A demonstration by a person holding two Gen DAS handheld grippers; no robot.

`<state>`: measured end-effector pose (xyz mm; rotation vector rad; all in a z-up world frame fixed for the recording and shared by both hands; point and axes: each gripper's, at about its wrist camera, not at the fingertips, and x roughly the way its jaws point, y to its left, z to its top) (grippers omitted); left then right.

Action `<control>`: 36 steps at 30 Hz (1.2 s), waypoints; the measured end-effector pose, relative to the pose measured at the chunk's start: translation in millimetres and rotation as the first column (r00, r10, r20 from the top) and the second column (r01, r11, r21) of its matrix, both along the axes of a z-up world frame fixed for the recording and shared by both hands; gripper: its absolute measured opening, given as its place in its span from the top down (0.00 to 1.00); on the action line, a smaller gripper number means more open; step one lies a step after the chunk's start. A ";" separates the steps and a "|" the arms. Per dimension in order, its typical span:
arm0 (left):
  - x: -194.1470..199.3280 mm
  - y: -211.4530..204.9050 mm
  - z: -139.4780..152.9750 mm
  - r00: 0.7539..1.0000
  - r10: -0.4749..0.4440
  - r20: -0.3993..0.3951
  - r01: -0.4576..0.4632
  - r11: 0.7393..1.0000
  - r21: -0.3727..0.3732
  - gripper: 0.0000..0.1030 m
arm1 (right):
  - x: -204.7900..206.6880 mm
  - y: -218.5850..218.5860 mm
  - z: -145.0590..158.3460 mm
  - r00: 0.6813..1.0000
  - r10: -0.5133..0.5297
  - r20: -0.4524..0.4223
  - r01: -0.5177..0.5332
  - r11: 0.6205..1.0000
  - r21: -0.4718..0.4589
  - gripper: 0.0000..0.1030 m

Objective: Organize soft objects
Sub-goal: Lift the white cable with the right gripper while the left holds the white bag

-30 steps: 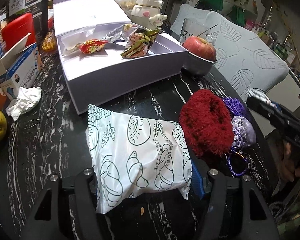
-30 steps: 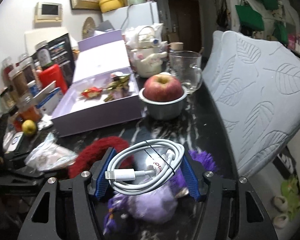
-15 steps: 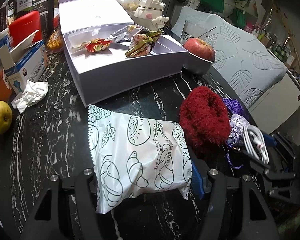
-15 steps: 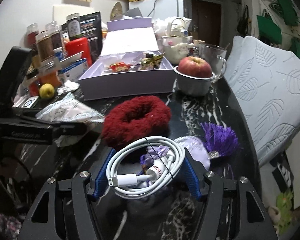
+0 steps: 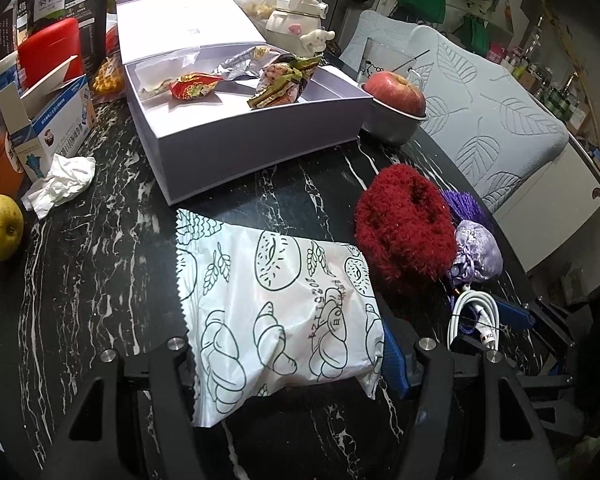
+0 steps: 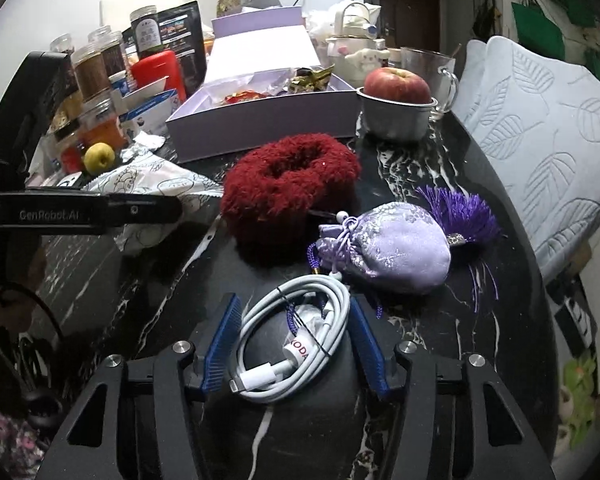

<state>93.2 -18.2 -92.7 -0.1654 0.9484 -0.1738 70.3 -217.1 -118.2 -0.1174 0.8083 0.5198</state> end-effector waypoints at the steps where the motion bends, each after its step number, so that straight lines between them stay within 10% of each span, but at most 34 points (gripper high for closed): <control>1: -0.3 0.0 -0.5 1.000 0.000 -0.002 0.000 1.000 0.002 0.37 | -0.8 0.4 1.1 1.000 -0.002 0.007 0.002 1.000 -0.009 0.52; 21: 0.9 -2.4 -9.1 0.999 -0.002 -0.036 0.002 1.000 0.001 0.37 | -23.3 9.0 -2.9 1.000 0.018 -0.017 -0.017 1.000 0.025 0.28; 26: -0.6 -3.8 -8.7 0.999 -0.008 -0.036 0.008 1.000 0.007 0.37 | -26.9 24.1 -9.1 0.997 -0.018 0.077 0.024 0.997 -0.074 0.40; 36: -7.9 -3.3 -5.1 1.000 -0.020 -0.021 0.020 1.000 -0.003 0.37 | -24.3 12.0 6.9 0.998 -0.015 0.061 0.012 0.998 0.054 0.47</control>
